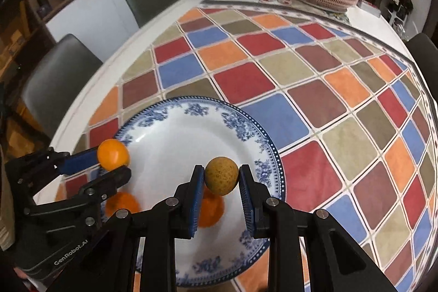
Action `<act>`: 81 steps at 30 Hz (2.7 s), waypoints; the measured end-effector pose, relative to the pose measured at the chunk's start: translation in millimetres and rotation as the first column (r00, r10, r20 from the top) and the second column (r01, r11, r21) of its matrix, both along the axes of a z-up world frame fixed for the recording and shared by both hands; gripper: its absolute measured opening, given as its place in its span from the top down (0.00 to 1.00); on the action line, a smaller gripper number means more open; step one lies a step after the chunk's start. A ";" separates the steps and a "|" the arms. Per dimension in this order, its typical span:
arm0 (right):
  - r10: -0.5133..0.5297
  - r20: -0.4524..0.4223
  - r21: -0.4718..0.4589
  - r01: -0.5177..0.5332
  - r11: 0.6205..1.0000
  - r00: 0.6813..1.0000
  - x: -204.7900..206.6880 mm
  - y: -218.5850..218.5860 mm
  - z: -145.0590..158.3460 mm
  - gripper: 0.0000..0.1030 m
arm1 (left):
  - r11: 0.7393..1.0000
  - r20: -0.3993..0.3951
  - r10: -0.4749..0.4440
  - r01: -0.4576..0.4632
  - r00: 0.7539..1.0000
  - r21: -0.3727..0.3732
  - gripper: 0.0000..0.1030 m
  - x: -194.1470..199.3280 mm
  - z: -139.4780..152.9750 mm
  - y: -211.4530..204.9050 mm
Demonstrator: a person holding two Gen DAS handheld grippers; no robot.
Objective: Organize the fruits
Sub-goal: 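Lower the orange and brown fruit onto the plate and open both tools, then grasp the large green pomelo with the right tool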
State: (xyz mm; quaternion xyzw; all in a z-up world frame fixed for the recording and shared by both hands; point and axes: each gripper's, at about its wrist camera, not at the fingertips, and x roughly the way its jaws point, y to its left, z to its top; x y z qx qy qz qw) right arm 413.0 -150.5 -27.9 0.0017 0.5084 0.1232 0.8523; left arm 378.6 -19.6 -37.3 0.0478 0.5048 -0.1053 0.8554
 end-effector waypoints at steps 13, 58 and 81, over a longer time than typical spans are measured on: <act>-0.023 0.015 0.034 0.023 0.999 1.000 -4.1 -3.6 6.1 0.66 | 0.999 0.025 0.030 -0.029 0.999 -0.012 0.52 -9.7 17.3 5.6; -0.043 0.207 -0.027 0.049 0.998 0.977 -236.4 14.0 31.1 0.31 | 0.995 0.293 -0.067 0.044 0.954 0.087 0.14 -232.6 49.7 35.8; -0.007 0.102 -0.084 0.016 0.996 0.995 -219.5 31.9 -24.4 0.33 | 0.994 0.174 -0.081 0.067 0.981 0.084 0.14 -220.2 2.0 45.7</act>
